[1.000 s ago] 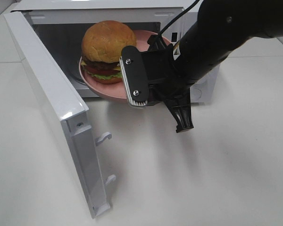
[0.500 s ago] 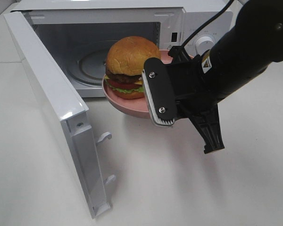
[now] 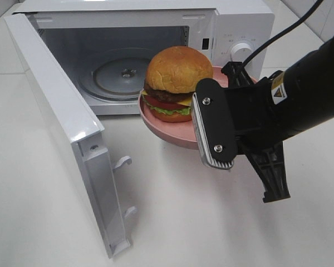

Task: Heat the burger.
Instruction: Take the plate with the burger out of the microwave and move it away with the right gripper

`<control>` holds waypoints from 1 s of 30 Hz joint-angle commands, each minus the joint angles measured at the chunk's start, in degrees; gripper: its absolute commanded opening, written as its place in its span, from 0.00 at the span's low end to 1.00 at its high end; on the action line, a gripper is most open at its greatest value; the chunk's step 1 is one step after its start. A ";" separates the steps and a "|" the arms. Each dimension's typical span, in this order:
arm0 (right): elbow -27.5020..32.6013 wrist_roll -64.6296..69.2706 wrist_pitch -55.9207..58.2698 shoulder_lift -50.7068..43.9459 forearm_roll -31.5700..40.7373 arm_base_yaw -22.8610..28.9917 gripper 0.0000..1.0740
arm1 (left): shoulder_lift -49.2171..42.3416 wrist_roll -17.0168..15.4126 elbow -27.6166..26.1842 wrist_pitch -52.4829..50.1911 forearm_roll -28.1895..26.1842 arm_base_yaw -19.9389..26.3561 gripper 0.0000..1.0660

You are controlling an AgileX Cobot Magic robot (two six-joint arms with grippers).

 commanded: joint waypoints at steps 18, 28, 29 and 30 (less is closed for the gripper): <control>10.77 4.01 -3.84 -14.15 -2.29 0.34 0.02 | -0.17 0.00 0.23 -0.86 0.11 0.11 0.94; 14.73 12.49 -3.95 -18.68 -7.96 0.11 0.03 | -0.17 0.00 0.23 -0.86 0.11 0.11 0.94; 15.41 13.81 -3.95 -19.25 -8.19 0.11 0.03 | -0.17 0.00 0.23 -0.86 0.11 0.11 0.94; 15.41 13.81 -3.95 -19.25 -8.19 0.11 0.03 | -0.17 0.00 0.23 -0.86 0.11 0.11 0.94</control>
